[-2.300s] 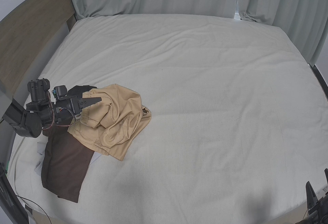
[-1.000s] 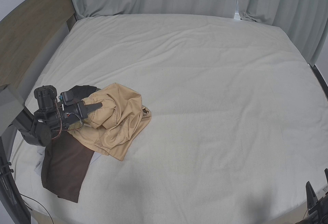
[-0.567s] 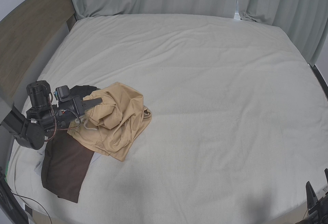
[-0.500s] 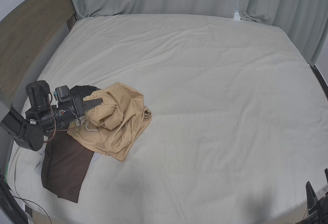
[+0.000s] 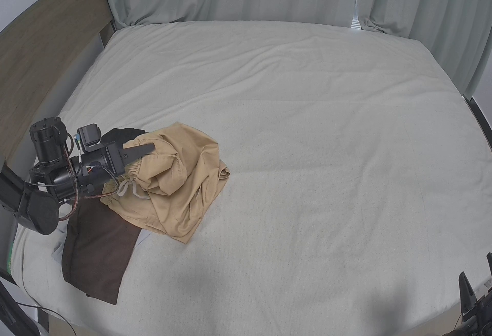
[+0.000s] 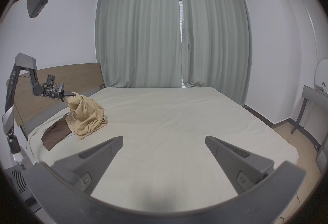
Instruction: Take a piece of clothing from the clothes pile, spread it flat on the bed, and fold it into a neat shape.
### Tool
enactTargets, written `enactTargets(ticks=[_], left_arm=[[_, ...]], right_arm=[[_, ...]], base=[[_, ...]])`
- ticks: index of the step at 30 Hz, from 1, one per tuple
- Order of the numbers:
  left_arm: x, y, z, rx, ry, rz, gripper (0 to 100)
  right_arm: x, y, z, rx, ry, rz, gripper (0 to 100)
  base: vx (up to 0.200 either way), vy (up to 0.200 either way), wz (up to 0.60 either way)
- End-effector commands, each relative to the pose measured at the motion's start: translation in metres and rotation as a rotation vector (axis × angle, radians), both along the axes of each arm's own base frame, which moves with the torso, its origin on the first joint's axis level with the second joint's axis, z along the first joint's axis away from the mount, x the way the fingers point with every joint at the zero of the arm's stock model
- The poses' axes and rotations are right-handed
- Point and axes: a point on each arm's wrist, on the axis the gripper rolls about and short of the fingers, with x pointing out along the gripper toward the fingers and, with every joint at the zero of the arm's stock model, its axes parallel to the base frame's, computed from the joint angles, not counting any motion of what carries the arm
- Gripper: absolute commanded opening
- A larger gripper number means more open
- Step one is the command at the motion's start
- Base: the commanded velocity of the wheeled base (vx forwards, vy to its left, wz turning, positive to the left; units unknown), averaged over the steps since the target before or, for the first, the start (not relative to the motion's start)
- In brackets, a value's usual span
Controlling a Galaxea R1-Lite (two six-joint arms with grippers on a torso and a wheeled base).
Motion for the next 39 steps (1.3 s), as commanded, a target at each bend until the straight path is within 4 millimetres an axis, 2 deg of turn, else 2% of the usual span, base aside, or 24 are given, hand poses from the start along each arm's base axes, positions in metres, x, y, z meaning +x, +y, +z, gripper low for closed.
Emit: enactTargets(ticks=[1, 8, 9, 17, 23, 29, 33, 39], left_arm=[[-0.012, -0.006, 0.004, 0.0, -0.014, -0.015, 0], [-0.028, -0.019, 0.003, 0.003, 0.001, -0.032, 0], [-0.035, -0.025, 0.0, 0.005, 0.015, -0.05, 0], [-0.044, -0.048, -0.006, 0.008, 0.056, 0.001, 0], [-0.057, -0.068, 0.016, -0.172, 0.111, 0.087, 0], [-0.063, -0.088, 0.025, -0.257, 0.123, 0.183, 0], [-0.069, -0.096, 0.029, -0.296, 0.133, 0.189, 0], [-0.085, -0.105, 0.045, -0.41, 0.142, 0.177, 0]], right_arm=[[0.0, 0.0, -0.005, -0.001, 0.0, -0.001, 100], [0.0, 0.0, -0.005, -0.002, 0.0, 0.002, 100], [0.0, 0.0, -0.005, -0.001, 0.0, 0.001, 100], [0.0, 0.0, -0.005, -0.001, 0.0, 0.001, 100], [0.0, 0.0, -0.005, -0.001, 0.0, 0.001, 100], [0.0, 0.0, -0.005, -0.001, 0.0, 0.001, 100], [0.0, 0.0, -0.005, -0.001, 0.0, 0.001, 100], [0.0, 0.0, -0.005, -0.001, 0.0, 0.001, 100]], base=[[0.0, 0.0, 0.0], [0.0, 0.0, 0.0], [0.0, 0.0, 0.0], [0.0, 0.0, 0.0], [0.0, 0.0, 0.0], [0.0, 0.0, 0.0], [0.0, 0.0, 0.0], [0.0, 0.0, 0.0]])
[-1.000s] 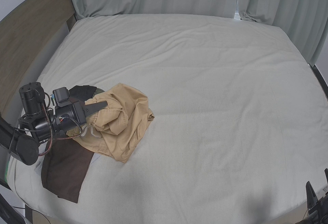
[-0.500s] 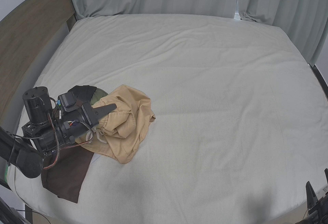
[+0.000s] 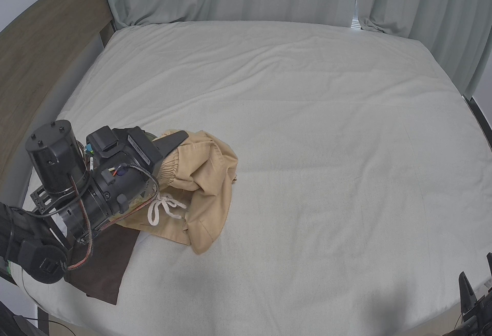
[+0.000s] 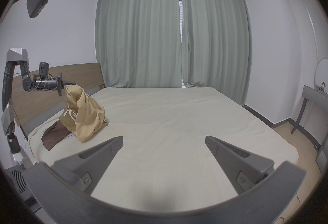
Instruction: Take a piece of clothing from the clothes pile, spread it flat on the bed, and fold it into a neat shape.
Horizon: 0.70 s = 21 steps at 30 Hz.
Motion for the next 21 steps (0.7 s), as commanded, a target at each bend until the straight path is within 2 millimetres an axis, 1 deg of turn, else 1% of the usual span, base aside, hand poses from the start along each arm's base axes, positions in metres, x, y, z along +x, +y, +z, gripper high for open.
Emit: enactTargets(ticks=[1, 9, 11, 13, 14, 15, 16, 19, 20, 21], left_arm=[[-0.012, -0.005, 0.013, -0.045, -0.029, -0.023, 0], [-0.02, -0.02, 0.021, -0.107, -0.024, -0.015, 0], [-0.029, -0.035, 0.027, -0.15, -0.015, -0.049, 0], [-0.03, -0.037, 0.028, -0.155, -0.015, -0.054, 0], [-0.034, -0.046, 0.03, -0.165, -0.018, -0.073, 0], [-0.034, -0.046, 0.03, -0.165, -0.018, -0.073, 0], [-0.037, -0.055, 0.035, -0.182, -0.026, -0.096, 0], [-0.041, -0.064, 0.042, -0.217, -0.037, -0.13, 0], [-0.041, -0.064, 0.042, -0.217, -0.037, -0.13, 0], [-0.045, -0.07, 0.047, -0.238, -0.045, -0.155, 0]], right_arm=[[0.0, 0.0, -0.005, 0.0, 0.0, 0.002, 100], [0.0, 0.0, -0.005, 0.0, 0.0, 0.001, 100], [0.0, 0.0, -0.005, 0.0, 0.0, 0.001, 100], [0.0, 0.0, -0.005, 0.0, 0.0, 0.001, 100], [0.0, 0.0, -0.005, 0.0, 0.0, 0.001, 100], [0.0, 0.0, -0.005, 0.0, 0.0, 0.001, 100], [0.0, 0.0, -0.005, 0.0, 0.0, 0.001, 100], [0.0, 0.0, -0.005, 0.0, 0.0, 0.001, 100], [0.0, 0.0, -0.005, 0.0, 0.0, 0.001, 100], [0.0, 0.0, -0.005, 0.0, 0.0, 0.002, 100]], base=[[0.0, 0.0, 0.0], [0.0, 0.0, 0.0], [0.0, 0.0, 0.0], [0.0, 0.0, 0.0], [0.0, 0.0, 0.0], [0.0, 0.0, 0.0], [0.0, 0.0, 0.0], [0.0, 0.0, 0.0], [0.0, 0.0, 0.0], [0.0, 0.0, 0.0]])
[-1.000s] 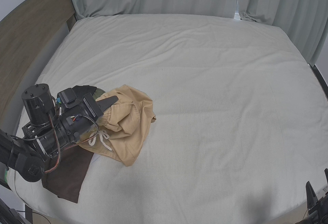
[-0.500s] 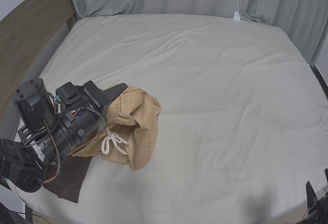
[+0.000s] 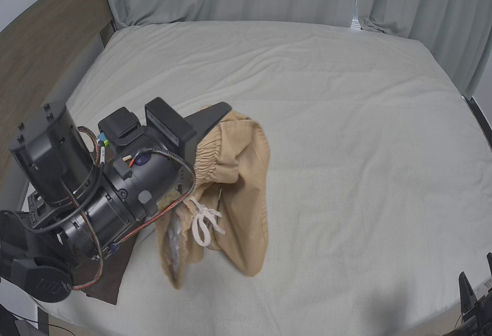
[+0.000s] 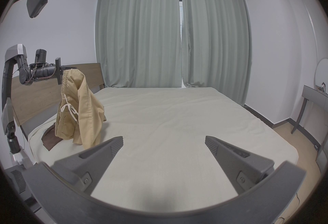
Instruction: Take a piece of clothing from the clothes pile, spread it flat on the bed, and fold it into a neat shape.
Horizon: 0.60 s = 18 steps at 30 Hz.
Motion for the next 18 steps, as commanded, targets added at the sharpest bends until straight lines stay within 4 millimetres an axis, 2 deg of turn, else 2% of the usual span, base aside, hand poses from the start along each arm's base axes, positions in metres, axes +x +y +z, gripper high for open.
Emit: enactTargets(ticks=[1, 7, 18], left_arm=[[-0.007, -0.016, 0.009, -0.037, -0.018, -0.055, 0], [-0.015, -0.029, 0.014, -0.051, -0.023, -0.112, 0], [-0.006, -0.055, 0.009, -0.024, 0.0, -0.148, 0]], right_arm=[[0.0, 0.0, -0.005, 0.0, 0.0, 0.001, 100], [0.0, 0.0, -0.005, 0.0, 0.0, 0.001, 100], [0.0, 0.0, -0.005, 0.0, 0.0, 0.001, 100]], base=[[0.0, 0.0, 0.0], [0.0, 0.0, 0.0], [0.0, 0.0, 0.0]])
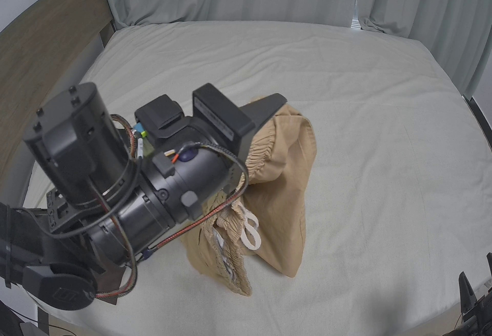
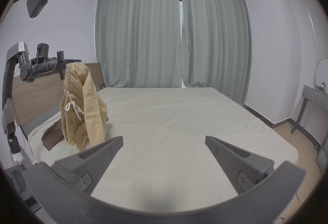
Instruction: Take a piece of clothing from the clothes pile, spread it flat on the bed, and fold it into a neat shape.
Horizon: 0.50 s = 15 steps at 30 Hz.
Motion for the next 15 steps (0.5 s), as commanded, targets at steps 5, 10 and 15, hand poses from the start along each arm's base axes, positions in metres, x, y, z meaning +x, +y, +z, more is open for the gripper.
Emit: enactTargets(ticks=[5, 10, 15], left_arm=[[0.004, -0.029, -0.011, 0.031, 0.022, -0.054, 0], [0.011, -0.052, -0.024, 0.052, 0.038, -0.085, 0], [0.014, -0.074, -0.028, 0.04, 0.04, -0.13, 0]], right_arm=[[0.0, 0.0, -0.005, 0.0, 0.0, 0.001, 100], [0.0, 0.0, -0.005, 0.0, 0.0, 0.001, 100], [0.0, 0.0, -0.005, 0.0, 0.0, 0.002, 100]], base=[[0.0, 0.0, 0.0], [0.0, 0.0, 0.0], [0.0, 0.0, 0.0]])
